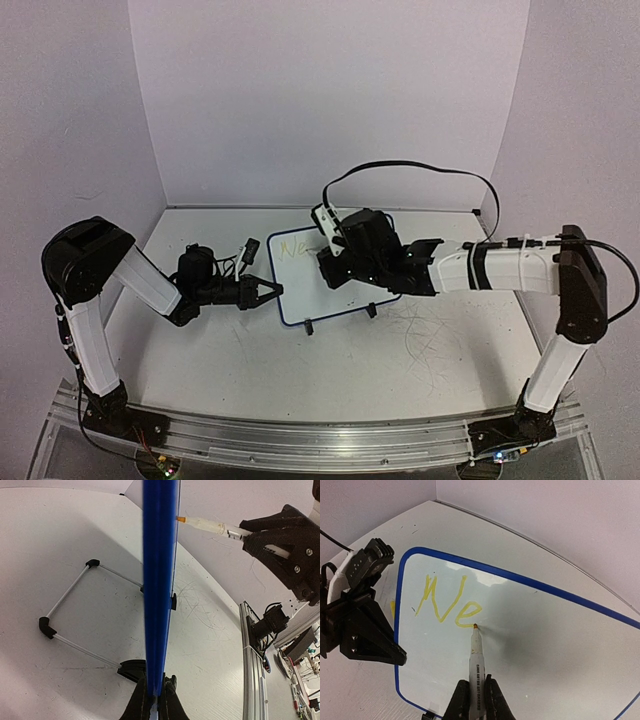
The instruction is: Write a sentence on the whiteboard
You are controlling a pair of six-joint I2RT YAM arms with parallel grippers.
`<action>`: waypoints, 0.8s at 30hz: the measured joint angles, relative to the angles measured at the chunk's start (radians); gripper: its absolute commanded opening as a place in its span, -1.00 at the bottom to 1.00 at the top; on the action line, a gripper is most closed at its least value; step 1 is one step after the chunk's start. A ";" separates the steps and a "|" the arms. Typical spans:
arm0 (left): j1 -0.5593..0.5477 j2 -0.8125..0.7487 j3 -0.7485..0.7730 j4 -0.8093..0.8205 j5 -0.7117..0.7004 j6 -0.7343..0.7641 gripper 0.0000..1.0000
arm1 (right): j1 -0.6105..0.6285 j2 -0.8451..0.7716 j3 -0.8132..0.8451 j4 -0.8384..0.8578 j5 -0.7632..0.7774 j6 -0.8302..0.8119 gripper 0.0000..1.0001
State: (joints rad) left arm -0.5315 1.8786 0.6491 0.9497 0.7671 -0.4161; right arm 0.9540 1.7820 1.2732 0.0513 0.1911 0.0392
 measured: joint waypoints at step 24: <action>0.000 -0.009 0.006 -0.026 -0.003 0.016 -1.00 | -0.029 -0.111 -0.083 0.002 -0.137 -0.095 -1.00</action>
State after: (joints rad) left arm -0.5316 1.8694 0.6548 0.9234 0.7639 -0.4000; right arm 0.9248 1.6712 1.1904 0.0529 0.0540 -0.0557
